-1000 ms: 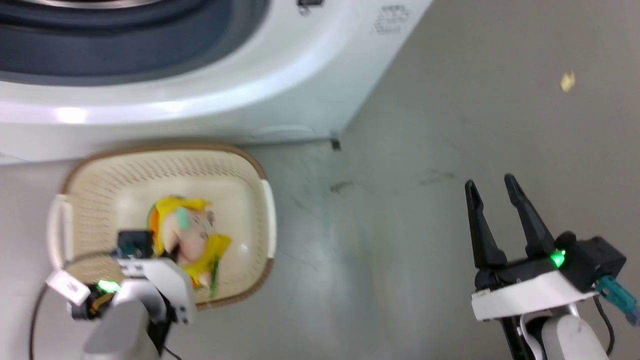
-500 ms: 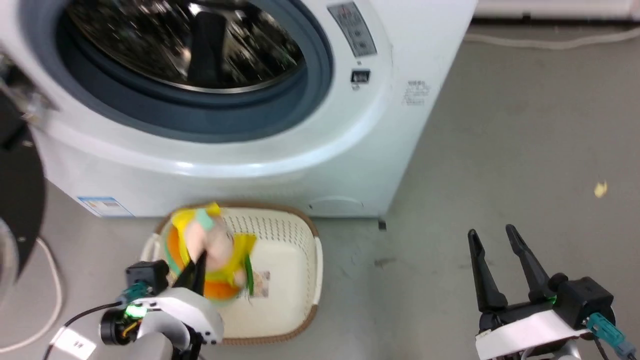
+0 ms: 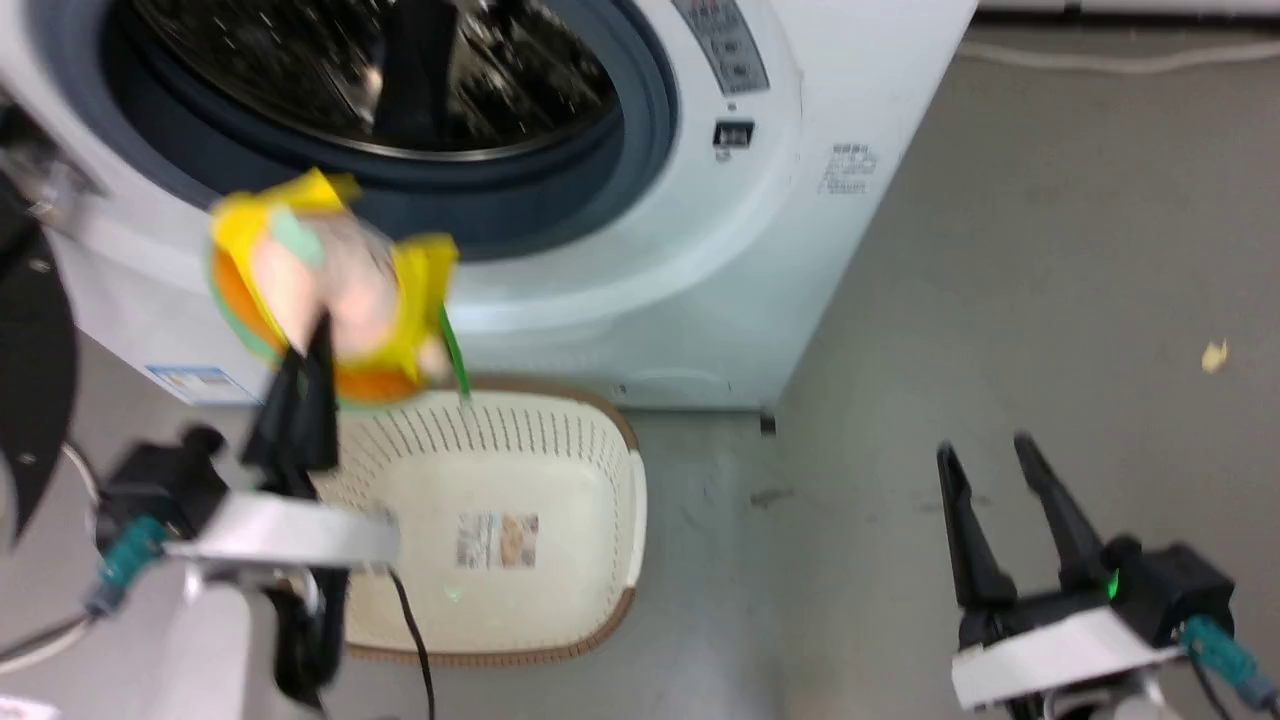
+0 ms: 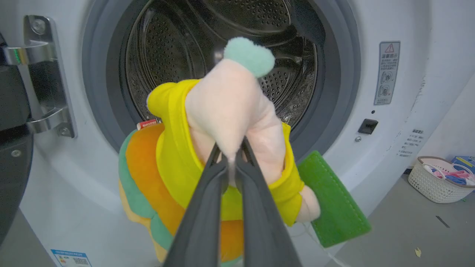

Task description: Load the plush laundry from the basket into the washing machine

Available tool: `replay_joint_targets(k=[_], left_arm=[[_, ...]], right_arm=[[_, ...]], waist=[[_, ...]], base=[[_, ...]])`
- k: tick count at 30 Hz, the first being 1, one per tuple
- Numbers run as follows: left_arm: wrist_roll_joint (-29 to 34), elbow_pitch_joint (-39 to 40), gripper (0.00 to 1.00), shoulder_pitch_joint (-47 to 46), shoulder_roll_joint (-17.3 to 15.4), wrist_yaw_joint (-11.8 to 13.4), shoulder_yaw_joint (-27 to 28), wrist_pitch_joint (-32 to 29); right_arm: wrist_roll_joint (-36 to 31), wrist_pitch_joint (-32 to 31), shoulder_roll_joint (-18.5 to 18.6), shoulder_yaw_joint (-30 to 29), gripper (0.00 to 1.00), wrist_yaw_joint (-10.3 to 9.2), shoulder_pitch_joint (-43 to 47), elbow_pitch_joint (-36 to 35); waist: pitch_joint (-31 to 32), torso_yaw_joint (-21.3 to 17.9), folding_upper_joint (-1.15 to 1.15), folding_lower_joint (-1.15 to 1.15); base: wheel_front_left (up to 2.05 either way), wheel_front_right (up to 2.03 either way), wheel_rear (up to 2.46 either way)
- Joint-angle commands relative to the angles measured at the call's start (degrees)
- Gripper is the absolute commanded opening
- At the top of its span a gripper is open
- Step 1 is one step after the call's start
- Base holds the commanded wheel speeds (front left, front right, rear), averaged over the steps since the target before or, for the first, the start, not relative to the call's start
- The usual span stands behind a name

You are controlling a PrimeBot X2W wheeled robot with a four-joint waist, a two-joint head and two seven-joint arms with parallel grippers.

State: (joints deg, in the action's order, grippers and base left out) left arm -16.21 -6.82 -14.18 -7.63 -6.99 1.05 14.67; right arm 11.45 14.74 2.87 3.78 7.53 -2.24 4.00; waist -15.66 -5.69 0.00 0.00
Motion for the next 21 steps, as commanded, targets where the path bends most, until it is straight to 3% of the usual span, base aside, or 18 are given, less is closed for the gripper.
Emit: replay_joint_targets(k=[1,5,12,21], left_arm=[[0.3,1.9,0.0,-3.3,-0.5,0.3,0.9,0.3],[0.9,3.4,0.0,-8.5,-2.7,0.3,1.1,-1.7],[2.6,5.4,0.0,-25.1,-9.4,0.4,1.3,-11.7],[7.7,-4.7,0.0,-46.5,-20.1,-0.2,-3.0,-22.3]], right_arm=[[-0.8,0.3,0.0,0.3,1.0,-0.04,-2.8,-1.2],[-0.7,0.3,0.0,-1.1,1.0,-0.04,-5.3,-3.0],[2.0,0.3,0.0,-1.3,1.0,-0.04,-10.1,-5.6],[6.0,0.3,0.0,1.6,1.0,-0.04,-12.9,-4.6]], waist=[[-5.4,-2.0,0.0,0.0],[-10.1,-3.7,0.0,0.0],[-20.4,-8.0,0.0,0.0],[-27.4,-13.3,0.0,0.0]], base=[[0.0,0.0,0.0],[0.0,0.0,0.0],[0.0,0.0,0.0],[0.0,0.0,0.0]])
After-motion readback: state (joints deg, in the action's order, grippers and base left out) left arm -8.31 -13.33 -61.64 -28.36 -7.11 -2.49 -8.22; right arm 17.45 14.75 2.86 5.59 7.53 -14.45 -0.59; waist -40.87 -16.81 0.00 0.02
